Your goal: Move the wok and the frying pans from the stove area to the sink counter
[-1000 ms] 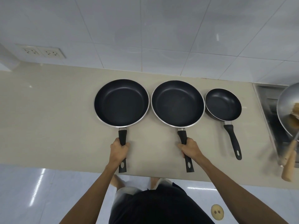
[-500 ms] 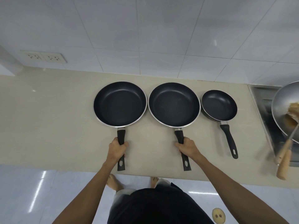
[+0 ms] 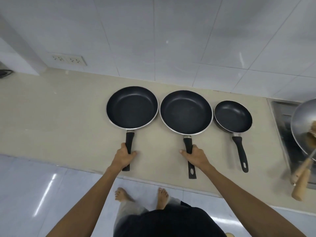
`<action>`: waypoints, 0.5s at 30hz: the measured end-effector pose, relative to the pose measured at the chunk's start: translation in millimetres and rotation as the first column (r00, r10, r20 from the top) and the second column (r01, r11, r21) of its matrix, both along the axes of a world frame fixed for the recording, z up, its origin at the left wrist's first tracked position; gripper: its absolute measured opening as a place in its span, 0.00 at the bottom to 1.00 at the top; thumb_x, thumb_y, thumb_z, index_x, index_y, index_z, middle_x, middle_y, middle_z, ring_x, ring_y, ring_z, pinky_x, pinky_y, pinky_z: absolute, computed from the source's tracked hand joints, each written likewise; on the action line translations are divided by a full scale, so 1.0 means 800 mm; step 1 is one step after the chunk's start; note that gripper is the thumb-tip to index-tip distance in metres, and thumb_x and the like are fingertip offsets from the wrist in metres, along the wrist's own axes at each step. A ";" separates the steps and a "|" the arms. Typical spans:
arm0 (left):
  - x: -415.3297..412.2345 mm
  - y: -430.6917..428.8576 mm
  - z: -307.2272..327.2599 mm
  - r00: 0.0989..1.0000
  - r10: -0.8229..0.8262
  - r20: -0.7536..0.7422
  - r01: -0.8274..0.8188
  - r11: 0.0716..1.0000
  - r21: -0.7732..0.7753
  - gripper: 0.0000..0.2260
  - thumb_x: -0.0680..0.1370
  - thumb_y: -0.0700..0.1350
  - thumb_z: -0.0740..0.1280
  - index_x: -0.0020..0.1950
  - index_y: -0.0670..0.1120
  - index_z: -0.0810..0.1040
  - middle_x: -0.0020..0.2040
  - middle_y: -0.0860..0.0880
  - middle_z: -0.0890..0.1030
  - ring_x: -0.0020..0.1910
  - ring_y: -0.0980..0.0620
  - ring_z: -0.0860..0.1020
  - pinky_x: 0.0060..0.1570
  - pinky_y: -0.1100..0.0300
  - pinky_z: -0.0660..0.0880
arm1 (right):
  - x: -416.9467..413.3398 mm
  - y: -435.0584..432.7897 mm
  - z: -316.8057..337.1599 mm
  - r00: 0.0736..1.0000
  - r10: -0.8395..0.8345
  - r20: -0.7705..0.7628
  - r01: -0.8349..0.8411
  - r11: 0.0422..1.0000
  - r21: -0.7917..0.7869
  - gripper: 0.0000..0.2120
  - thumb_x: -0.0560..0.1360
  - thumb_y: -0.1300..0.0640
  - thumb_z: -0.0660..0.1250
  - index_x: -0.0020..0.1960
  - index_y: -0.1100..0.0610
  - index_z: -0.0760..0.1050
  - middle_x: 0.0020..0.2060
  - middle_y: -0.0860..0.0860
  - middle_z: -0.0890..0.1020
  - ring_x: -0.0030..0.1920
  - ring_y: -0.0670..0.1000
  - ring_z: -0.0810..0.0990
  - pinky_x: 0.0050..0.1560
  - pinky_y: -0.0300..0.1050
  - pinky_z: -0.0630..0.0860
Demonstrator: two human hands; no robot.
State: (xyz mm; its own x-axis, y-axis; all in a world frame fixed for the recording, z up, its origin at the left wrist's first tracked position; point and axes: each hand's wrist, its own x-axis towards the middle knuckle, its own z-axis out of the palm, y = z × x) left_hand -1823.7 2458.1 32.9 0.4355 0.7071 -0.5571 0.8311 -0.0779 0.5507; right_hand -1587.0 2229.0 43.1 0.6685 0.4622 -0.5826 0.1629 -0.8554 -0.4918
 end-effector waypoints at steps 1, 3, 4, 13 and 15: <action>-0.002 -0.004 0.001 1.000 -0.001 0.008 0.001 1.000 0.004 0.23 0.78 0.50 0.70 0.65 0.39 0.66 0.54 0.40 0.78 0.51 0.38 0.79 0.48 0.50 0.76 | -0.002 -0.002 0.002 1.000 0.012 0.010 -0.012 1.000 0.007 0.30 0.75 0.36 0.69 0.61 0.63 0.72 0.55 0.61 0.82 0.56 0.62 0.81 0.56 0.55 0.79; -0.007 -0.011 0.006 1.000 -0.012 0.020 0.011 1.000 0.014 0.24 0.78 0.49 0.70 0.67 0.39 0.66 0.56 0.40 0.78 0.51 0.40 0.78 0.46 0.51 0.76 | -0.006 -0.006 0.007 0.999 0.030 0.043 -0.031 0.999 0.024 0.29 0.76 0.37 0.69 0.58 0.63 0.73 0.54 0.61 0.82 0.56 0.62 0.81 0.55 0.54 0.79; -0.011 -0.016 0.009 1.000 -0.013 0.024 0.013 1.000 0.000 0.24 0.79 0.48 0.70 0.68 0.39 0.65 0.57 0.39 0.77 0.50 0.41 0.78 0.42 0.53 0.76 | -0.009 -0.009 0.010 0.998 0.031 0.055 -0.033 0.999 0.033 0.29 0.76 0.37 0.68 0.57 0.64 0.73 0.53 0.61 0.82 0.55 0.62 0.81 0.54 0.54 0.79; -0.065 -0.058 0.028 0.985 -0.168 -0.034 0.168 0.986 0.000 0.31 0.78 0.50 0.70 0.75 0.41 0.60 0.64 0.39 0.77 0.58 0.40 0.79 0.55 0.52 0.77 | -0.054 -0.056 0.024 0.996 0.045 0.081 -0.055 0.991 0.125 0.26 0.81 0.39 0.62 0.57 0.65 0.74 0.49 0.64 0.83 0.49 0.62 0.83 0.53 0.57 0.80; -0.076 -0.064 0.041 0.979 -0.198 -0.040 0.200 0.978 0.058 0.31 0.78 0.51 0.71 0.74 0.41 0.61 0.66 0.39 0.76 0.62 0.39 0.77 0.59 0.50 0.75 | -0.060 -0.065 0.039 0.994 0.034 0.106 -0.045 0.994 0.102 0.30 0.82 0.38 0.58 0.63 0.65 0.73 0.54 0.64 0.82 0.57 0.63 0.80 0.60 0.57 0.77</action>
